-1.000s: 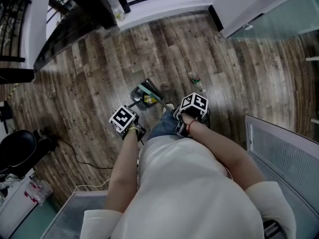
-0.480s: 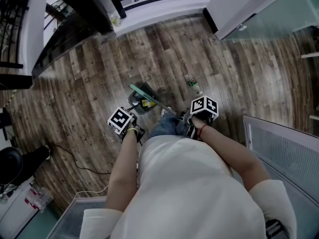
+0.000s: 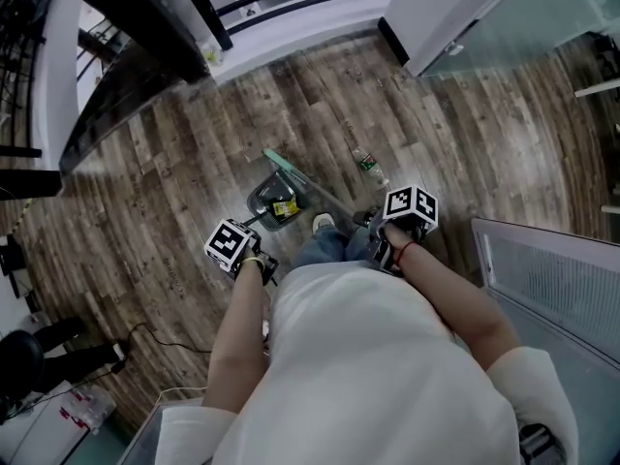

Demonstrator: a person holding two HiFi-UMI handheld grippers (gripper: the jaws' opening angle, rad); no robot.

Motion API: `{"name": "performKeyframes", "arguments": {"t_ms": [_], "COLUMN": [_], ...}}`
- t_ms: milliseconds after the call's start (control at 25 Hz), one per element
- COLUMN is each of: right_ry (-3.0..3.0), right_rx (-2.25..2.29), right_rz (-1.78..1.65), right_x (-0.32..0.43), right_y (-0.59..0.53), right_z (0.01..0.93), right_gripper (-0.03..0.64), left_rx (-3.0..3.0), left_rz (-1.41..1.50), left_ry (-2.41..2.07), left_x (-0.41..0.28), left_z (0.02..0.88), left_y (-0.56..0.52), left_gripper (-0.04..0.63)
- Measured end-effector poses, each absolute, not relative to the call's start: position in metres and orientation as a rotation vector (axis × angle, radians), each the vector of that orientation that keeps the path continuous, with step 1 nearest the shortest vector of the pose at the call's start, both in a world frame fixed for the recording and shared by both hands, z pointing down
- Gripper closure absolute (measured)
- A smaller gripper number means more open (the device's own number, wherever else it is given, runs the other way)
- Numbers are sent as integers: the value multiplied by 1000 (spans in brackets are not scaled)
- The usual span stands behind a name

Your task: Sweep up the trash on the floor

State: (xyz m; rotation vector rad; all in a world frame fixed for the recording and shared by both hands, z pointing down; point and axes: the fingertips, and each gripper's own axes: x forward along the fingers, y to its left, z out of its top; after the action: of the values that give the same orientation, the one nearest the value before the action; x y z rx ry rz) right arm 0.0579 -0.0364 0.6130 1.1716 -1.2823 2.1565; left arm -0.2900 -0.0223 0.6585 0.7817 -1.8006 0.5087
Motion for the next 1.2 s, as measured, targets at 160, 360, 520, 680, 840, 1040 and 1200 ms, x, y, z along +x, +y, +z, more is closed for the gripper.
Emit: {"name": "performKeyframes", "arguments": {"t_ms": [160, 360, 520, 680, 840, 1040, 1200], "right_ry": [-1275, -1237, -1211, -1186, -1161, -1104, -1036], "right_rx": [1275, 1434, 1567, 1677, 1761, 1870, 1917], "right_rz": [2177, 2226, 2279, 2327, 2335, 2305, 2267], "right_x": [84, 118, 148, 183, 211, 249, 273], "right_y": [-39, -42, -42, -44, -49, -50, -52], "right_z": [613, 606, 605, 604, 604, 615, 628], "right_gripper": [515, 515, 515, 515, 517, 515, 515], "left_rx": [875, 936, 984, 1011, 1027, 1077, 1120], "left_rz": [554, 598, 614, 612, 604, 633, 670], "left_ry": [-1801, -1779, -1757, -1725, -1693, -1644, -1613], "left_x": [-284, -277, -266, -245, -224, -186, -157], "left_z": [652, 643, 644, 646, 646, 644, 645], "left_y": [-39, -59, -72, -81, -88, -96, -109], "left_gripper": [512, 512, 512, 512, 512, 512, 512]}}
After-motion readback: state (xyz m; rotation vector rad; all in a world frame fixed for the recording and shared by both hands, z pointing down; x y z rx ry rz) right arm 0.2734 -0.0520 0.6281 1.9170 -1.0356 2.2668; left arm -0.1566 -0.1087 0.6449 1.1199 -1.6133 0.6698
